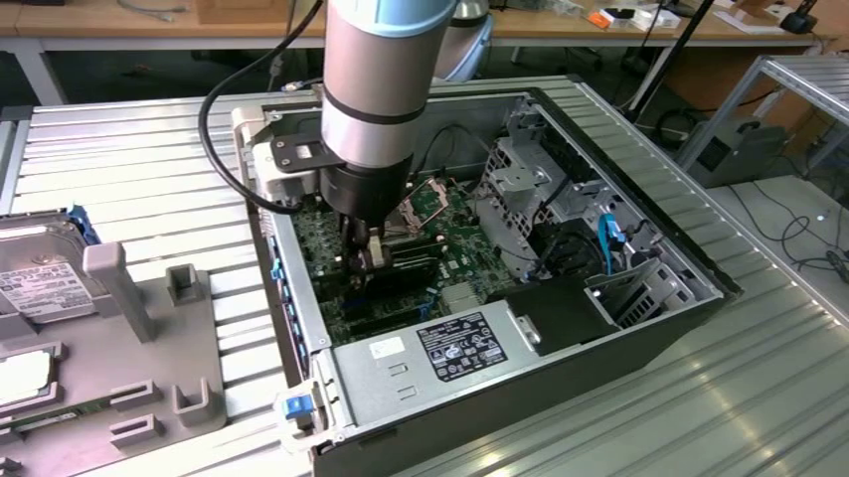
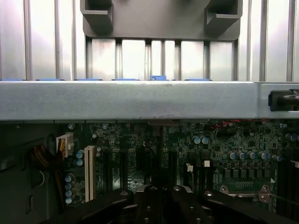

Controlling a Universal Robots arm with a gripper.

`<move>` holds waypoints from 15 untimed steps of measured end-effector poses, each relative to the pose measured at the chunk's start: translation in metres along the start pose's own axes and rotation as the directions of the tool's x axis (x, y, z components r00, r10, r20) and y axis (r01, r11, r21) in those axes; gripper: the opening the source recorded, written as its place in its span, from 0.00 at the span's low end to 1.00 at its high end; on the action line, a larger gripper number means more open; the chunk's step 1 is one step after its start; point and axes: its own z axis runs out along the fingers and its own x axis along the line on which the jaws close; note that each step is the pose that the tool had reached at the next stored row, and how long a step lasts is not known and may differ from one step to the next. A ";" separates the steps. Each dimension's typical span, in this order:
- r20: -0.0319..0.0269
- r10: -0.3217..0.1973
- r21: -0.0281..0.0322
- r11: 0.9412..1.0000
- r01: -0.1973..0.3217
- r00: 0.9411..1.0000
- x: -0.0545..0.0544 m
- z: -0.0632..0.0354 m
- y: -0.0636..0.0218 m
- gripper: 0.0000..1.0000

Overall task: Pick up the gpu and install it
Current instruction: 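Press down on the gpu until it lock into place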

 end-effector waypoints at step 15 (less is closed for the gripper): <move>0.001 0.000 -0.007 1.000 0.000 1.000 -0.003 -0.0033 -0.0050 0.11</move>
